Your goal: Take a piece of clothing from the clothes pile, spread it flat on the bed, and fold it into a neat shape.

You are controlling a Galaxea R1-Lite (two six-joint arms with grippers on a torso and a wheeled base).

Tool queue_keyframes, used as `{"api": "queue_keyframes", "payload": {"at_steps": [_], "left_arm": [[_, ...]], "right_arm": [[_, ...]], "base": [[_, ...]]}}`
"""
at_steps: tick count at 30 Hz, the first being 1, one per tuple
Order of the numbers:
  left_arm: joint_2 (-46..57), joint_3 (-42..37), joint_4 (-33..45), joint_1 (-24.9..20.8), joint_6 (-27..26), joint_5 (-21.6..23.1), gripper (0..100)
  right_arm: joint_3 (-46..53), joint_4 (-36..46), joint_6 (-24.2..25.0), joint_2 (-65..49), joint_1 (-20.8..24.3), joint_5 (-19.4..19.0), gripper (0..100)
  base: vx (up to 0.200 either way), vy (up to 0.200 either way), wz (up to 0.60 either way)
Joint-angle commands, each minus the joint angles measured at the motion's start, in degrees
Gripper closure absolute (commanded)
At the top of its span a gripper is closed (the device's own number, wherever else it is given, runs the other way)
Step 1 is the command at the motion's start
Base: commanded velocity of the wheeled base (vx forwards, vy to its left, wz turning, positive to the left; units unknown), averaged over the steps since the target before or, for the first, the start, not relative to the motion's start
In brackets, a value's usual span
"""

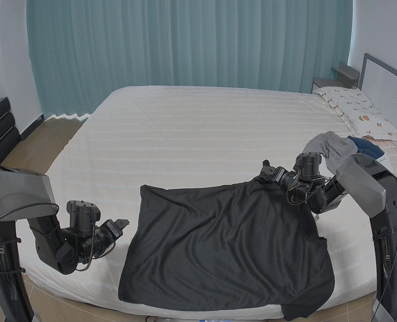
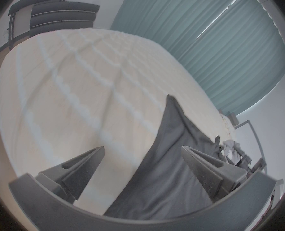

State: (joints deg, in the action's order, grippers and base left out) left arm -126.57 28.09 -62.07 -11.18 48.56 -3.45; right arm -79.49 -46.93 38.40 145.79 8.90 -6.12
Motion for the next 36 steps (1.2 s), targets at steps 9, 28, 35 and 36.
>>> {"api": "queue_keyframes", "payload": {"at_steps": [9, 28, 35, 36], "left_arm": [[-9.13, 35.46, 20.24, 0.9, -0.39, -0.07, 0], [-26.97, 66.13, 34.83, -0.16, -0.48, -0.24, 0], [-28.11, 67.89, 34.83, -0.42, -0.48, -0.33, 0], [-28.38, 68.33, 34.83, -0.42, -0.48, -0.33, 0]], "right_arm": [[14.46, -2.99, 8.88, -10.0, -7.4, -2.67, 0], [15.86, -12.48, 17.85, -1.38, -11.8, -5.57, 0], [16.39, -14.41, 20.84, -1.3, -11.71, -5.48, 0], [16.65, -14.68, 20.84, -1.3, -11.71, -5.57, 0]], "base": [[0.0, 0.0, 0.0], [0.0, 0.0, 0.0], [0.0, 0.0, 0.0], [0.0, 0.0, 0.0]]}}
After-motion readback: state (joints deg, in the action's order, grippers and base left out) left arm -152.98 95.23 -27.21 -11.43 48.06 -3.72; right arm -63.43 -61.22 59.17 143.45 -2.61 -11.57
